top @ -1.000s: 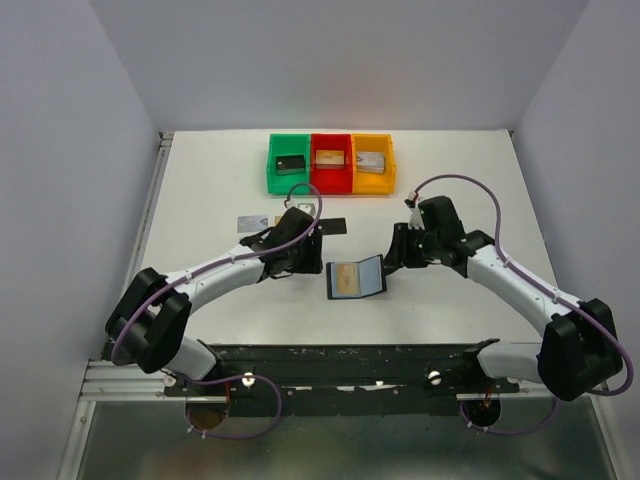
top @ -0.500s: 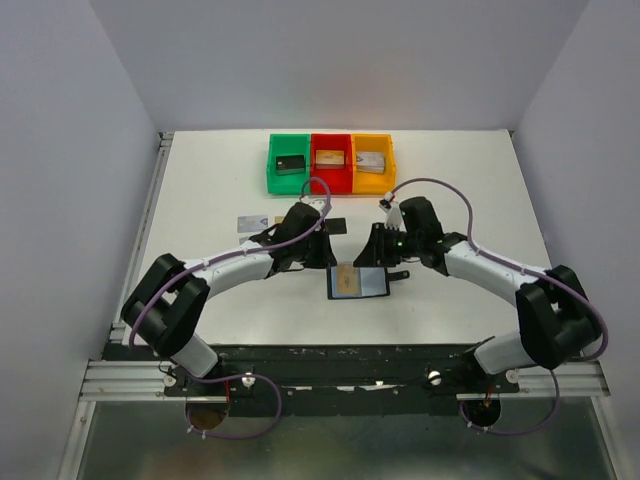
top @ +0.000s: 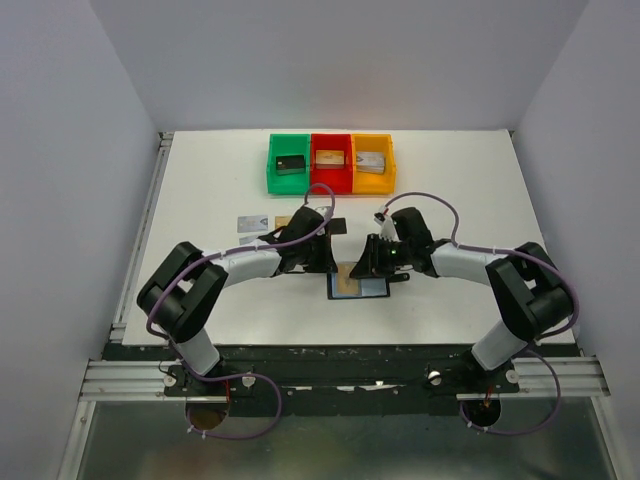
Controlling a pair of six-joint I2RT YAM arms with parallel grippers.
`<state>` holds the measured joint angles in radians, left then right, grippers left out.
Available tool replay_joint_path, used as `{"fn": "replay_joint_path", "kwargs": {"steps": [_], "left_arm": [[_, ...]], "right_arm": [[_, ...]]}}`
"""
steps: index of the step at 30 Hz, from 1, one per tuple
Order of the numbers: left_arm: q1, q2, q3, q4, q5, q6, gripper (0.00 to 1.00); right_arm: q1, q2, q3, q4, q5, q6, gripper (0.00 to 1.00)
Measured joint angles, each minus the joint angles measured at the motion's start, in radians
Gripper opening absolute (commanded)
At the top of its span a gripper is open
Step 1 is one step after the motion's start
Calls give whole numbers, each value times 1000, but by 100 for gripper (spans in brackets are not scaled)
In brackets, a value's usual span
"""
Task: Take the credit cards out of the card holder
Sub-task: Remove the credit card from the card holder.
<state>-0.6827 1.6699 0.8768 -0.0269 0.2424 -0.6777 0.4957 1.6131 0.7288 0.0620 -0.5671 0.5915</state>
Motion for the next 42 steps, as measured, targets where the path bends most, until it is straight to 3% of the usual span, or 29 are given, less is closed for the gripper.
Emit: {"fn": "replay_joint_path", "kwargs": {"steps": [10,42], "left_arm": [[0,17,0,-27,-11,0,0],[-6,43,19,-35,-37,-1,0]], "right_arm": [[0,26,-24,26,1,14,39],[0,23,-47,27,48,16,43]]}}
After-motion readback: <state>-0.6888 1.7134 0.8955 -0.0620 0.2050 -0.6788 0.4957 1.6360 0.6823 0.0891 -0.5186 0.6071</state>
